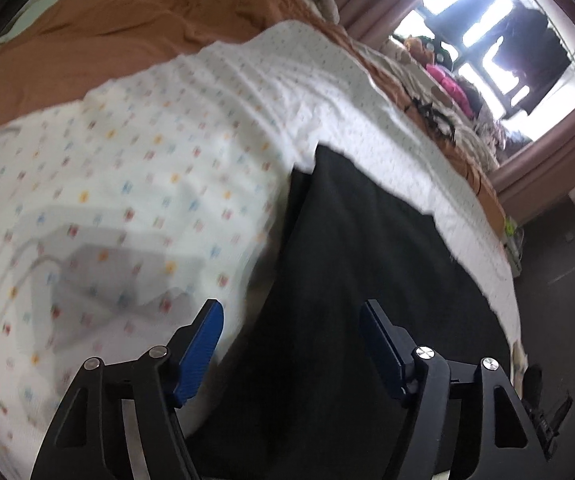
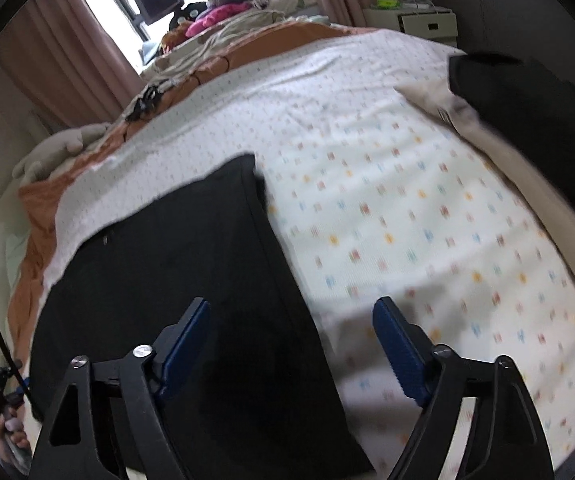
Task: Fold large clothes
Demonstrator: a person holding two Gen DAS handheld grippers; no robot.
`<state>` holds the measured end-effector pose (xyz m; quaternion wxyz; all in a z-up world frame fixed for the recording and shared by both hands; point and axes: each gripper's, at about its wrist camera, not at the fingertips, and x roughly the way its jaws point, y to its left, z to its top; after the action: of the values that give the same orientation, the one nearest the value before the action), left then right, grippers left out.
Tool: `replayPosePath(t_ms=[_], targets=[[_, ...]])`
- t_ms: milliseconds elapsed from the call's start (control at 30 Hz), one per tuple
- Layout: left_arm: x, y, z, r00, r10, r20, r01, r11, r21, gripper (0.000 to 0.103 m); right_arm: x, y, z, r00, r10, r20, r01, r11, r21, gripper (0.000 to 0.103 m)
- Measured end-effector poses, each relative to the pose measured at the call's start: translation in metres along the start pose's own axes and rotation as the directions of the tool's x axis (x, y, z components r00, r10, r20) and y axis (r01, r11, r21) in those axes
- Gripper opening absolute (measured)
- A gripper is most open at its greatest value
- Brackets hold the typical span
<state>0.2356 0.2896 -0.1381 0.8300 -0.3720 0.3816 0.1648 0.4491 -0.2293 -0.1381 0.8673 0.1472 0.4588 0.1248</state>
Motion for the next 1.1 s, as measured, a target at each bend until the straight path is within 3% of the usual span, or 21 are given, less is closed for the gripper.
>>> replayPosePath(t_ms=[100, 200, 333, 667, 1067, 1100], targets=[[-0.004, 0.009, -0.021, 0.999, 0.011, -0.037, -0.011, 1.000, 0.012, 0.067, -0.004, -0.006, -0.019, 0.999, 0.014, -0.036, -0.014, 1.000, -0.001, 0.069], [-0.008, 0.017, -0.038, 0.998, 0.024, -0.061, -0.024, 1.000, 0.011, 0.065, -0.009, -0.012, -0.038, 0.998, 0.018, -0.058, -0.019, 1.000, -0.008, 0.066], [-0.017, 0.025, -0.054, 0.998, 0.015, -0.057, -0.014, 1.000, 0.006, 0.061, -0.013, -0.020, -0.056, 0.996, 0.037, -0.085, -0.036, 0.999, 0.012, 0.048], [-0.021, 0.022, -0.058, 0.999, 0.033, -0.034, -0.031, 0.999, 0.033, 0.057, -0.021, -0.021, -0.065, 0.996, 0.060, -0.063, -0.059, 0.998, 0.022, 0.048], [0.006, 0.019, -0.038, 0.999, 0.002, -0.049, -0.001, 1.000, 0.025, 0.048, 0.019, -0.008, -0.035, 0.991, 0.102, -0.091, -0.104, 0.994, -0.016, 0.047], [0.009, 0.018, -0.035, 0.999, 0.000, -0.050, 0.002, 1.000, 0.026, 0.042, 0.021, -0.006, -0.032, 0.991, 0.104, -0.086, -0.106, 0.994, -0.019, 0.038]])
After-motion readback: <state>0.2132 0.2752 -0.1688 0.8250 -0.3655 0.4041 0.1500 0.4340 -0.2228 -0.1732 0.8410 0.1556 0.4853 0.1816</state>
